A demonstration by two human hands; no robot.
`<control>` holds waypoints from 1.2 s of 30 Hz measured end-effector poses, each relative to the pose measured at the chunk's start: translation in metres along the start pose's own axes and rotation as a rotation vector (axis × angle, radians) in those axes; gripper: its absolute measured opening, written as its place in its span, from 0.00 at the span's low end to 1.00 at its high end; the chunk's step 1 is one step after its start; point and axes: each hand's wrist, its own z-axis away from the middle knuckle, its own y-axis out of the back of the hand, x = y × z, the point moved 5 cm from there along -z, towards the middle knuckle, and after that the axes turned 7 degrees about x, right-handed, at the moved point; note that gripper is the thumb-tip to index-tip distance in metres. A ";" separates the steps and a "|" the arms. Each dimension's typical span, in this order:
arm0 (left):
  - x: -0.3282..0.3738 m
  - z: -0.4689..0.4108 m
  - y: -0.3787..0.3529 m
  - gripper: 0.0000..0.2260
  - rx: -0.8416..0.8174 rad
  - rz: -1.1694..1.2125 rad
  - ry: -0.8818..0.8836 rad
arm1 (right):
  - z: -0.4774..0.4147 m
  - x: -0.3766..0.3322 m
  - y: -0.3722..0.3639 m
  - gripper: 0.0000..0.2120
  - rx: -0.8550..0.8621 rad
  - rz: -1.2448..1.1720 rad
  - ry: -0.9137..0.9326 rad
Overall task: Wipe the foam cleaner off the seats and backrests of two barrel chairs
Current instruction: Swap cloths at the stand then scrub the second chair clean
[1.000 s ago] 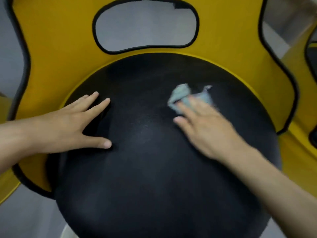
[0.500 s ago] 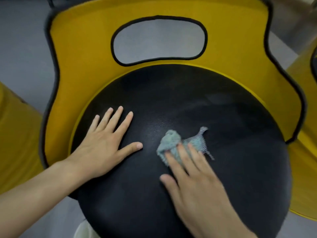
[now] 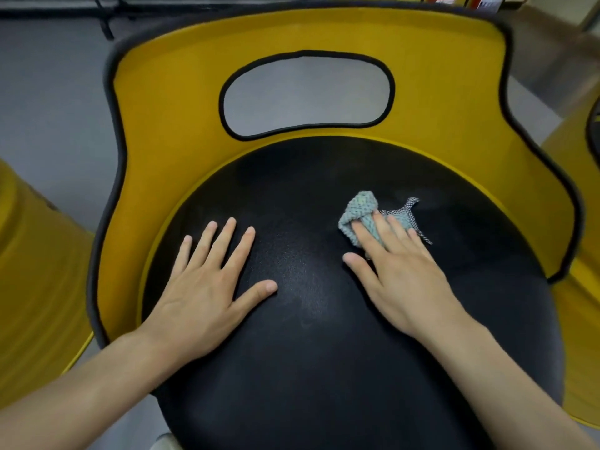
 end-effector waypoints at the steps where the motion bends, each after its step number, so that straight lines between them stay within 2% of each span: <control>1: 0.000 0.000 0.000 0.41 0.004 -0.002 0.002 | 0.002 0.003 0.000 0.33 0.006 0.008 -0.004; 8: 0.001 -0.002 -0.002 0.40 0.031 0.012 0.003 | 0.005 -0.010 -0.006 0.38 0.118 -0.050 -0.058; 14: 0.002 -0.002 0.001 0.40 0.013 0.030 0.012 | 0.028 -0.082 -0.021 0.30 0.107 -0.120 0.189; 19: 0.000 -0.003 0.006 0.37 0.027 0.163 0.017 | 0.042 -0.091 -0.015 0.25 0.159 -0.152 0.225; 22: 0.012 -0.003 0.013 0.36 0.039 0.248 -0.091 | 0.053 -0.089 -0.012 0.23 0.121 -0.191 0.303; 24: 0.020 -0.005 0.016 0.33 0.094 0.280 -0.171 | 0.052 -0.080 -0.003 0.20 0.070 -0.330 0.355; 27: 0.021 -0.011 0.026 0.24 0.221 0.398 -0.163 | 0.035 -0.047 0.022 0.17 0.049 -0.665 0.187; 30: 0.024 -0.017 0.037 0.11 0.212 0.644 -0.107 | 0.017 -0.034 0.036 0.23 0.112 -0.592 0.102; 33: 0.033 -0.024 0.051 0.11 0.156 0.907 -0.106 | -0.007 -0.047 0.031 0.32 -0.001 -0.587 0.117; 34: 0.036 -0.027 0.057 0.11 0.150 0.964 -0.127 | -0.015 -0.051 0.031 0.31 -0.039 -0.625 0.126; 36: 0.039 -0.035 0.068 0.11 0.192 1.007 -0.163 | -0.028 -0.057 0.037 0.19 -0.069 -0.739 0.173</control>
